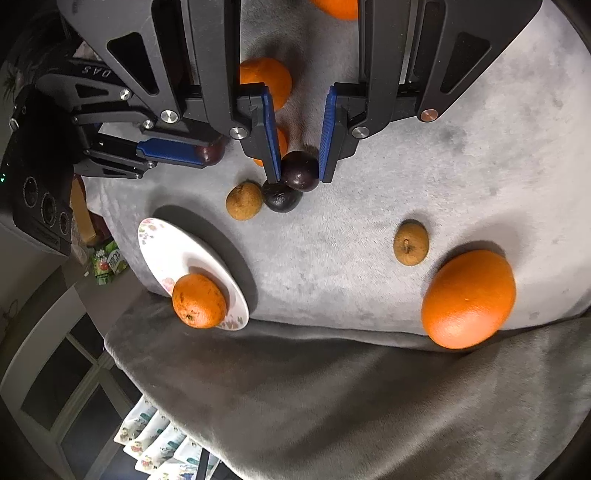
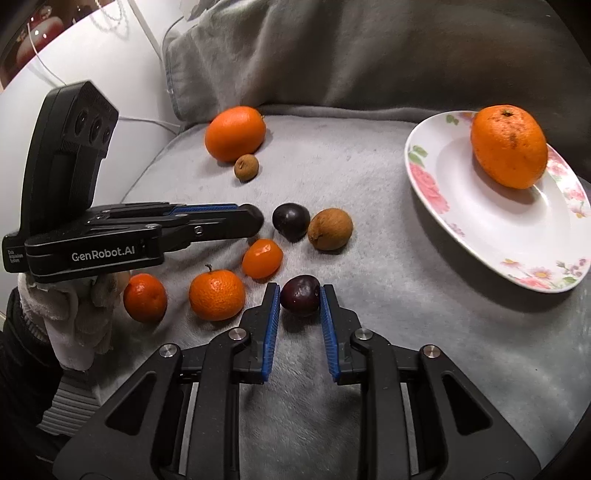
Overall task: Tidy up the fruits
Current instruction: 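Grasp a dark plum with the left gripper while the right gripper grasps another plum, then lower the left gripper's plum onto the plate while the right gripper places its plum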
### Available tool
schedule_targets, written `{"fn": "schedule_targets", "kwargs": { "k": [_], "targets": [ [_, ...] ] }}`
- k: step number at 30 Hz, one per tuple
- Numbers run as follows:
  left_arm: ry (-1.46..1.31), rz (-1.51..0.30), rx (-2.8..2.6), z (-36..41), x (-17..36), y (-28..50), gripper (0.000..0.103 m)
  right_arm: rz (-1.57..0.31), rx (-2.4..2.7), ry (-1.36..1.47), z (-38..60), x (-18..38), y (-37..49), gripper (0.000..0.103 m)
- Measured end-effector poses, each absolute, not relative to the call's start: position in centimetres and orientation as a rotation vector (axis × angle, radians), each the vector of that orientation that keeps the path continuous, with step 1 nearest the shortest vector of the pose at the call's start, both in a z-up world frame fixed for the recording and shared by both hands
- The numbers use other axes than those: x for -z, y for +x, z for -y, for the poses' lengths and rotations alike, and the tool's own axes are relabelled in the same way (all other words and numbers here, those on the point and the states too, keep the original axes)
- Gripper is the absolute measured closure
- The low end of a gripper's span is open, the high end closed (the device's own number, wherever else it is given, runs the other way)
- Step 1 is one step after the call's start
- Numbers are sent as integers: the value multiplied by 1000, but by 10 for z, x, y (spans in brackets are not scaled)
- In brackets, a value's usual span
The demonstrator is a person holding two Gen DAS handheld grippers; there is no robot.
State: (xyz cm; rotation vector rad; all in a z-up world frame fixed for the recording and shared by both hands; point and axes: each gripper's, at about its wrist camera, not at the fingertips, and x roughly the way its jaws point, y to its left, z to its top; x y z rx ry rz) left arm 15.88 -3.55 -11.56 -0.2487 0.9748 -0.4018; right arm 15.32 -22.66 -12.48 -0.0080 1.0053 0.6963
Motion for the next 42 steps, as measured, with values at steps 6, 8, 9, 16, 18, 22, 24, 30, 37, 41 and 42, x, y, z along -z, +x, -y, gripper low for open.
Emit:
{"fn": "schedule_targets", "kwargs": {
  "k": [6,8,9,16,18,22,24,30,37,41,42],
  "targets": [
    [-267,-942,416,39,104,154,84,-965,-667,22,246,113,148,80],
    [-272,-932,431,43,100,154,84,-951,-651,36,254,109,147,80],
    [-273,-929,436,46,99,154,84,-942,-639,46,261,107,147,80],
    [-280,-910,493,74,89,160,84,-887,-562,83,298,91,148,80],
    [-281,-904,506,83,87,162,84,-876,-541,91,307,87,150,80],
    [-290,-894,529,100,83,169,84,-861,-497,107,324,83,156,80],
    [-280,-888,533,109,81,172,84,-854,-477,105,330,82,160,80],
    [-189,-860,504,138,76,181,84,-845,-425,73,341,84,170,80],
    [-39,-826,461,167,79,183,84,-846,-394,56,346,88,180,80],
    [1,-818,450,173,80,182,84,-854,-382,48,348,90,185,80],
    [2,-818,450,173,80,182,84,-856,-378,47,349,91,186,80]
  ]
}}
